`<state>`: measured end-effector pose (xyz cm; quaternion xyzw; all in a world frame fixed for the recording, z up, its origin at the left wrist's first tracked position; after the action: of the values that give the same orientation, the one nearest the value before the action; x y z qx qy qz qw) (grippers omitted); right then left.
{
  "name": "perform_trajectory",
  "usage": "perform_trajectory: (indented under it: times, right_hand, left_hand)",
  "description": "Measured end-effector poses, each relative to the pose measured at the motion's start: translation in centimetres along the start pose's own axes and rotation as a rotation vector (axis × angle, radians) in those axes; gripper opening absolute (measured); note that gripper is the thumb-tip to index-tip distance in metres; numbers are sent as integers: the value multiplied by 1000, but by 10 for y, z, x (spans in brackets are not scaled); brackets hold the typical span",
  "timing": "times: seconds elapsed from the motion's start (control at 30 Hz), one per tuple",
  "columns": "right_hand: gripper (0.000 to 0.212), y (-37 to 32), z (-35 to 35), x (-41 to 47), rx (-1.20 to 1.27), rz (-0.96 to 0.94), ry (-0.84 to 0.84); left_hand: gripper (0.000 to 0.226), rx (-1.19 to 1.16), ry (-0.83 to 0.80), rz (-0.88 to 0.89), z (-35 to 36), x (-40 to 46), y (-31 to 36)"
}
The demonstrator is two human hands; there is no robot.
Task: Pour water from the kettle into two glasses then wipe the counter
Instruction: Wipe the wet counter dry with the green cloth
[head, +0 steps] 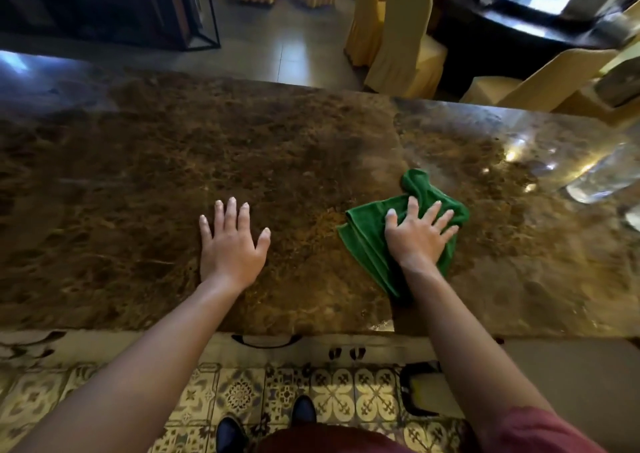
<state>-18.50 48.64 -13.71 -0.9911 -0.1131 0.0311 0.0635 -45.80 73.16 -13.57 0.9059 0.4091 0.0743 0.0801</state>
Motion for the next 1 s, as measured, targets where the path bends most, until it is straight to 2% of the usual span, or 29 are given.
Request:
perform_trajectory:
  times: [0.1,0.23,0.37,0.5,0.67,0.73,0.83,0.9,1.0]
  right_hand:
    - [74,-14,4,-24,34,-74,-6]
    - [71,-49,3,1,48,-151,-42]
    - [66,-124,8,38,44,-305,-72]
    - [63,-209,17,53,31,-423,-93]
    - [64,-288,30,-1,-16,-769,-115]
    - [62,-294,33,-40,-18,-926,-129]
    - [60,-267,33,-101,3,-1097,-149]
    - [60,-231,29,-139,68,-1153,-128]
    - [51,-182,19,-177,224,-1125,-60]
  left_hand:
    - [76,-59,24,-30,-8,-1,-6]
    - [79,31,26,-84,-16,3,-36]
    - [77,-33,32,-132,-15,-3,-67]
    - [80,-94,85,-136,-17,-7,-70]
    - [90,-196,155,-161,-22,-9,-73]
    - [90,-252,180,-178,-23,-9,-75]
    - [91,-297,212,-199,-26,-10,-77]
    - [92,-323,222,-196,-26,-10,-76]
    - [88,-358,237,-192,-26,-10,-77]
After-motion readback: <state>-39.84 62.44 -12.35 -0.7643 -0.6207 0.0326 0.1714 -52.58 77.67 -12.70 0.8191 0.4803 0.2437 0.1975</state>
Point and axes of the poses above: each hand's wrist, its own x-axis towards the middle knuckle, its own z-axis out of the palm, y = z × x, the point moved 8 cm from there along x, towards the middle knuckle, and after that the axes turned 6 degrees about y, right-handed, at the moved point
